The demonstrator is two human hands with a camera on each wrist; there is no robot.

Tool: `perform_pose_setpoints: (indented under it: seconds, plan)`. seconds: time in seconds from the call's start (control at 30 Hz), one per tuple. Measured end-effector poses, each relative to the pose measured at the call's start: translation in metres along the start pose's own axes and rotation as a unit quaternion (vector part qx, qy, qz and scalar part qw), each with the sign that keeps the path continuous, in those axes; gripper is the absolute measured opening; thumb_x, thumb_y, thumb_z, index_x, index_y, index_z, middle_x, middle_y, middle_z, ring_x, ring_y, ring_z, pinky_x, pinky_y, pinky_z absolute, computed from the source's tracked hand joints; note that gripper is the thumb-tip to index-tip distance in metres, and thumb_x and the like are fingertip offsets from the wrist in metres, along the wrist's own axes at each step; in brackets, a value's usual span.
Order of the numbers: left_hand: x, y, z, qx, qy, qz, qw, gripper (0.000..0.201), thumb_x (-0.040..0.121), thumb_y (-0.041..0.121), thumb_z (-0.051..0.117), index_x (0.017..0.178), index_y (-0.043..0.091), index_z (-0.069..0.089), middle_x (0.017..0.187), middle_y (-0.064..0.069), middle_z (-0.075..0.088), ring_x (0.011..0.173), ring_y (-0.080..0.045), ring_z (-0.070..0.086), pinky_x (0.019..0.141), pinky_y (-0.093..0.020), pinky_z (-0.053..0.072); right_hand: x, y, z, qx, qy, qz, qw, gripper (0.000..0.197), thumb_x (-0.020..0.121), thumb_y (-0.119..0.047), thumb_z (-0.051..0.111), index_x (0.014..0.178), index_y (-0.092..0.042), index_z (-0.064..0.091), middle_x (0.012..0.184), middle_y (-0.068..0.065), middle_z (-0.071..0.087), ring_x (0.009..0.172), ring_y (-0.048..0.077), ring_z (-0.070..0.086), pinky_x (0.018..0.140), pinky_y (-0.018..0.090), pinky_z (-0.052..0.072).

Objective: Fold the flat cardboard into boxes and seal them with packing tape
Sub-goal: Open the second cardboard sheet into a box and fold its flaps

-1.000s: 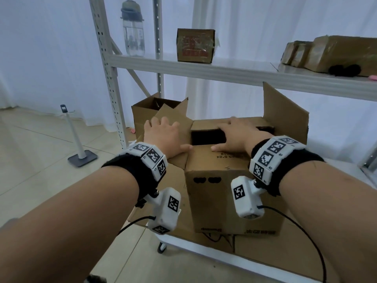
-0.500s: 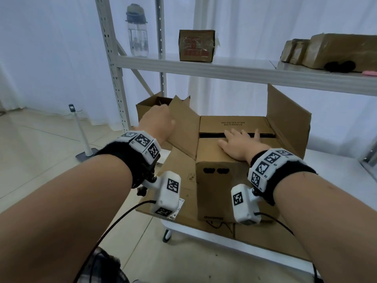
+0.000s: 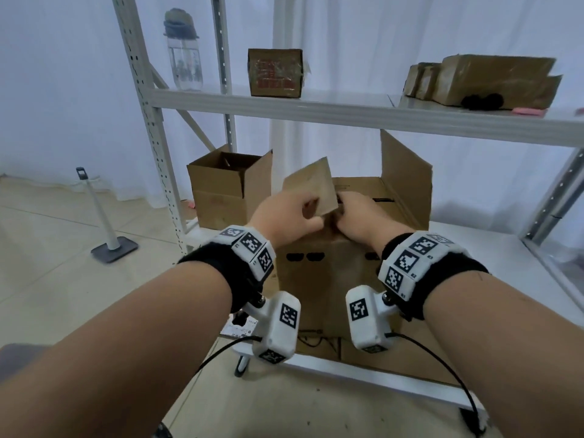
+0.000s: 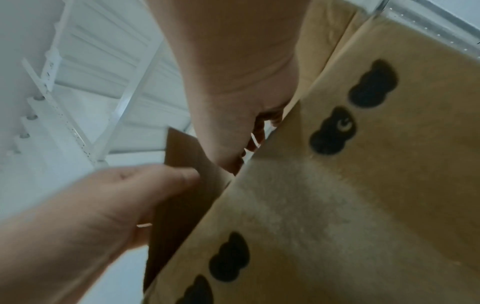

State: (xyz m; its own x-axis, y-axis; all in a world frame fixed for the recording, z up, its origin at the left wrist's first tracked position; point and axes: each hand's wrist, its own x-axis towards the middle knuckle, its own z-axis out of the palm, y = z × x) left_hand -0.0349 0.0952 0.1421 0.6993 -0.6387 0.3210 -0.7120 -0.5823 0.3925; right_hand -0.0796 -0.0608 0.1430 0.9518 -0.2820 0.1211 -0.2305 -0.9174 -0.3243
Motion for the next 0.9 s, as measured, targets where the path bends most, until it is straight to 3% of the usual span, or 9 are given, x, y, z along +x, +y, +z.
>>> perform_pose_setpoints:
  seconds: [0.07, 0.33, 0.47, 0.53, 0.6, 0.7, 0.77, 0.83, 0.9]
  plan:
    - [-0.003, 0.004, 0.004, 0.056, -0.023, -0.001, 0.998, 0.045, 0.087, 0.038, 0.060, 0.130, 0.022, 0.056, 0.115, 0.003, 0.065, 0.101, -0.019, 0.060, 0.086, -0.031, 0.049, -0.013, 0.000, -0.011, 0.007, 0.032, -0.014, 0.999, 0.026, 0.095, -0.015, 0.046, 0.116, -0.010, 0.060, 0.121, 0.010, 0.061, 0.107, 0.029, 0.056, 0.090, 0.038, 0.047]
    - [0.000, 0.022, 0.008, 0.053, -0.068, 0.004, 0.996, 0.038, 0.089, 0.036, 0.061, 0.121, 0.016, 0.058, 0.112, -0.003, 0.064, 0.097, -0.021, 0.058, 0.083, -0.030, 0.046, -0.053, -0.002, -0.036, -0.091, 0.105, -0.062, 0.988, 0.027, 0.093, -0.001, 0.041, 0.109, -0.006, 0.063, 0.111, 0.012, 0.062, 0.100, 0.030, 0.059, 0.088, 0.038, 0.049]
    - [-0.003, 0.025, 0.011, 0.049, -0.082, -0.017, 0.995, 0.038, 0.090, 0.040, 0.061, 0.117, 0.014, 0.058, 0.111, -0.004, 0.063, 0.098, -0.023, 0.058, 0.089, -0.040, 0.049, -0.061, 0.006, -0.046, -0.218, 0.186, -0.099, 0.953, 0.028, 0.090, -0.004, 0.046, 0.113, -0.008, 0.062, 0.124, 0.010, 0.057, 0.127, 0.029, 0.045, 0.119, 0.044, 0.009]
    - [-0.003, 0.027, 0.010, 0.049, -0.082, -0.021, 0.995, 0.037, 0.090, 0.041, 0.059, 0.114, 0.013, 0.058, 0.110, -0.005, 0.063, 0.097, -0.023, 0.058, 0.088, -0.038, 0.049, -0.065, 0.011, -0.050, -0.275, 0.212, -0.088, 0.934, 0.035, 0.091, -0.008, 0.047, 0.123, -0.011, 0.060, 0.144, 0.013, 0.044, 0.144, 0.031, 0.023, 0.117, 0.050, -0.012]
    - [-0.003, 0.029, 0.007, 0.047, -0.086, -0.030, 0.995, 0.039, 0.091, 0.043, 0.059, 0.117, 0.013, 0.057, 0.114, -0.005, 0.062, 0.099, -0.023, 0.057, 0.086, -0.034, 0.047, -0.068, 0.014, -0.054, -0.300, 0.225, -0.058, 0.925, 0.041, 0.090, -0.008, 0.047, 0.130, -0.014, 0.054, 0.157, 0.019, 0.021, 0.148, 0.037, 0.004, 0.111, 0.056, -0.018]
    - [-0.005, 0.034, 0.002, 0.051, -0.093, -0.042, 0.994, 0.048, 0.094, 0.043, 0.055, 0.131, 0.013, 0.051, 0.123, -0.007, 0.059, 0.108, -0.024, 0.056, 0.082, -0.027, 0.039, -0.071, 0.019, -0.055, -0.210, 0.205, -0.004, 0.956, 0.062, 0.089, 0.005, 0.043, 0.146, -0.017, 0.031, 0.159, 0.024, -0.010, 0.145, 0.047, 0.001, 0.116, 0.059, 0.004]
    - [-0.007, 0.037, 0.001, 0.054, -0.091, -0.041, 0.993, 0.050, 0.096, 0.043, 0.051, 0.135, 0.011, 0.048, 0.128, -0.010, 0.057, 0.115, -0.026, 0.053, 0.084, -0.027, 0.037, -0.074, 0.023, -0.053, -0.093, 0.184, -0.002, 0.979, 0.079, 0.089, 0.011, 0.041, 0.155, -0.020, 0.012, 0.159, 0.023, -0.012, 0.132, 0.046, 0.037, 0.103, 0.046, 0.040]
    - [-0.009, 0.036, 0.003, 0.053, -0.093, -0.043, 0.993, 0.052, 0.097, 0.045, 0.049, 0.137, 0.012, 0.046, 0.134, -0.010, 0.055, 0.120, -0.026, 0.051, 0.091, -0.029, 0.037, -0.075, 0.026, -0.050, -0.037, 0.185, -0.009, 0.982, 0.088, 0.089, 0.013, 0.042, 0.155, -0.024, -0.002, 0.160, 0.023, 0.000, 0.099, 0.035, 0.060, 0.078, 0.035, 0.049]
    - [-0.011, 0.034, 0.006, 0.046, -0.101, -0.047, 0.993, 0.054, 0.097, 0.046, 0.047, 0.139, 0.014, 0.044, 0.137, -0.009, 0.052, 0.123, -0.027, 0.049, 0.095, -0.031, 0.038, -0.074, 0.029, -0.046, -0.014, 0.196, -0.018, 0.980, 0.081, 0.092, 0.009, 0.041, 0.155, -0.021, -0.001, 0.141, 0.023, 0.043, 0.082, 0.026, 0.060, 0.069, 0.031, 0.047]
